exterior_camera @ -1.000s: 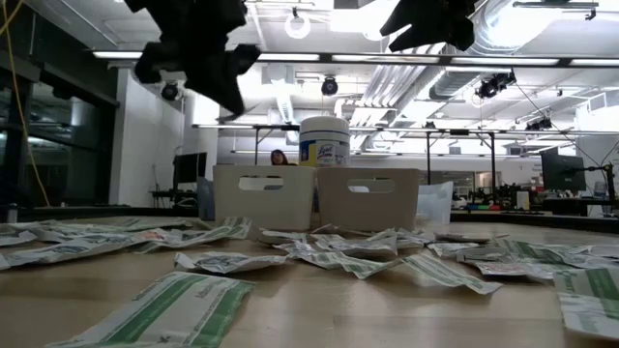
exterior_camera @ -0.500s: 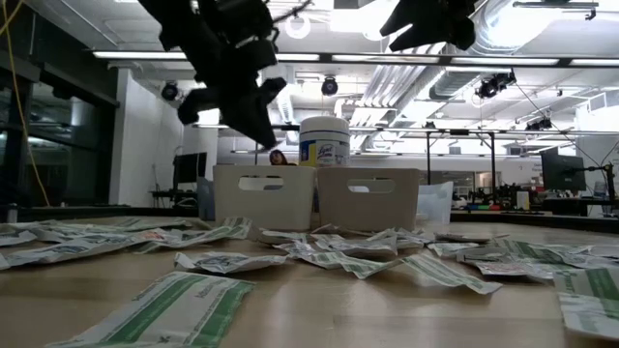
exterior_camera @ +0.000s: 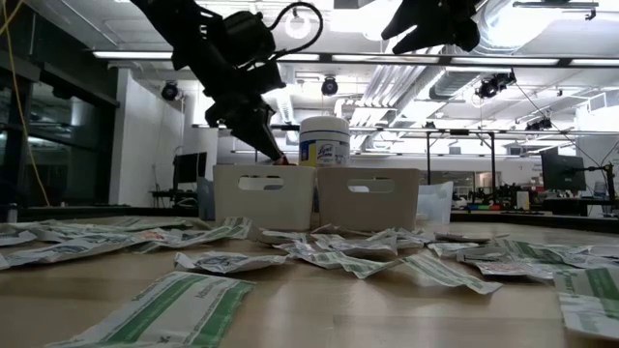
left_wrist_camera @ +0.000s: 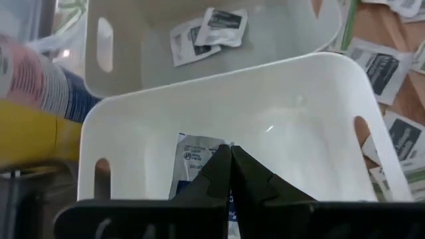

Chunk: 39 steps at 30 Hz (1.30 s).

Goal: Pick & Place First Aid Supplies
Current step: Put the alcohol wipe into the white bin

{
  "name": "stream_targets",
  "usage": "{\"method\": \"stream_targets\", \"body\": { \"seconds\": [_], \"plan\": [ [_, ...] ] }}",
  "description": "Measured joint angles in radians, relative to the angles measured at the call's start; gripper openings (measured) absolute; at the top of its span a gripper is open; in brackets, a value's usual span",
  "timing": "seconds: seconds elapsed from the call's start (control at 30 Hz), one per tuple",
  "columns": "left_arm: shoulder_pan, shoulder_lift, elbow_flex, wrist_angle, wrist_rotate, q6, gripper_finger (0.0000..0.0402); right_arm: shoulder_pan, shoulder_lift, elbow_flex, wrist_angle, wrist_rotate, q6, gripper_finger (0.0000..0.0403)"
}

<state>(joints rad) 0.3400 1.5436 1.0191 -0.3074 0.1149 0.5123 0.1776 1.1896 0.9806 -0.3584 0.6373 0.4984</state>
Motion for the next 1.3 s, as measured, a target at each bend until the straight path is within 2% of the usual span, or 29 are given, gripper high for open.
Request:
{"method": "stream_targets", "body": {
  "seconds": [0.27, 0.57, 0.7, 1.07, 1.3],
  "plan": [
    [0.007, 0.000, 0.000, 0.022, -0.020, -0.020, 0.0005, 0.000, 0.000, 0.000, 0.002, 0.000, 0.000, 0.0184],
    [0.007, 0.000, 0.000, 0.021, -0.028, -0.020, 0.0073, 0.000, 0.000, 0.000, 0.001, -0.001, 0.016, 0.0184],
    [0.007, 0.000, 0.000, 0.021, -0.052, -0.007, 0.0091, 0.000, 0.000, 0.000, -0.001, -0.005, 0.026, 0.0184],
    [0.007, -0.029, 0.002, -0.033, 0.007, 0.036, 0.0095, 0.000, 0.000, 0.000, -0.033, -0.017, 0.136, 0.0184],
    [0.007, -0.123, 0.002, -0.170, 0.009, 0.033, 0.0095, 0.000, 0.000, 0.000, -0.095, -0.037, 0.208, 0.0184]
  ]
}}
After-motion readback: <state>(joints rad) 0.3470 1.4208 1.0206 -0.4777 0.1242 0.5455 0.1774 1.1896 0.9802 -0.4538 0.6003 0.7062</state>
